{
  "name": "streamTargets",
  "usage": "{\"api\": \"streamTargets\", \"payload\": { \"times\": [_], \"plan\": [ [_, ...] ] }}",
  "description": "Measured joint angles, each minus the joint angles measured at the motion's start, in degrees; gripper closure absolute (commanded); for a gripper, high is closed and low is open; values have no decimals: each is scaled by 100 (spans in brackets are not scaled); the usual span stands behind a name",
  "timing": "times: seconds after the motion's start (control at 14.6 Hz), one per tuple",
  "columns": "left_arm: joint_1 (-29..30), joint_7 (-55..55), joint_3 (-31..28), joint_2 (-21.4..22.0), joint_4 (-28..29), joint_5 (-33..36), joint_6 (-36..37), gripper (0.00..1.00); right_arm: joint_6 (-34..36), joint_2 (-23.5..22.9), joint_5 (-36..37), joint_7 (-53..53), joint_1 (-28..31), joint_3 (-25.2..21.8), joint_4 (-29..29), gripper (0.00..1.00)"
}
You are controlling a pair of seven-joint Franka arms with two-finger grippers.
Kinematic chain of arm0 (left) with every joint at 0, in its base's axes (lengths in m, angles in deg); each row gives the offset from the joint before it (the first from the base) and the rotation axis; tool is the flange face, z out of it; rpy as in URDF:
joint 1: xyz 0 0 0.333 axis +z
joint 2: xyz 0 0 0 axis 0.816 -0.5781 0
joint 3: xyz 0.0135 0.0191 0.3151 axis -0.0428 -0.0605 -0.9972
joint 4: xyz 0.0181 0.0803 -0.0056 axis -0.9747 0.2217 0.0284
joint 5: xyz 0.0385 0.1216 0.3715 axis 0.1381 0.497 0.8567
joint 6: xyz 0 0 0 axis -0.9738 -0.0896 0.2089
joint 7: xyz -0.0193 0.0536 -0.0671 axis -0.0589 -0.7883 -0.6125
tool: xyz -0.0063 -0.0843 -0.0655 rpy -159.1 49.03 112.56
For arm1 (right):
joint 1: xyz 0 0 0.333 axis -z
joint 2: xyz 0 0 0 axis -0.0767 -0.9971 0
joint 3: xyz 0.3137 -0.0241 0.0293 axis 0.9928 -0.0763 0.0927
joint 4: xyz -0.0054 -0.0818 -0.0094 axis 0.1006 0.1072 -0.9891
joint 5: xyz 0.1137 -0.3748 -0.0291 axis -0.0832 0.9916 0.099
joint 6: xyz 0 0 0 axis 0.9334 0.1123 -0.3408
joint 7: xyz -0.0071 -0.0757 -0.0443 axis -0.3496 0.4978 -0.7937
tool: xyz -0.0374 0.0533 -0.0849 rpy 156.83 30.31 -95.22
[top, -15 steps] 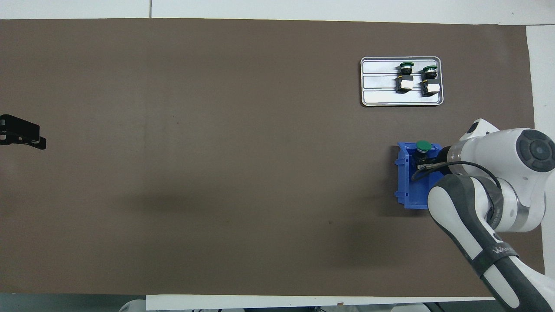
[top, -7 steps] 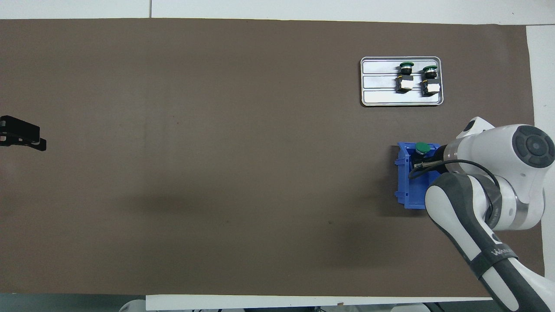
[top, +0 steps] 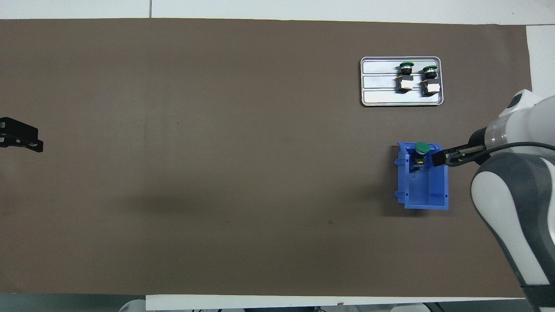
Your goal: Place and press button with both arms
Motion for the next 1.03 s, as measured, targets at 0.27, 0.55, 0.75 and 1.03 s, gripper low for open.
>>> {"api": "streamTargets", "payload": {
  "times": [0.27,0.55,0.75,1.03],
  "plan": [
    [-2,6,10,0,0,2,0,0,1274,-40,193,2,304,-13,-1387,0],
    [-3,7,17,5,0,2,0,0,1901,-473,547,17,399,-31,-2559,0],
    [-3,8,17,7,-3,2,0,0,1908,-694,549,141,379,-14,-2693,0],
    [-3,7,17,9,-3,2,0,0,1968,-719,560,180,386,-15,-2749,0]
  ]
}}
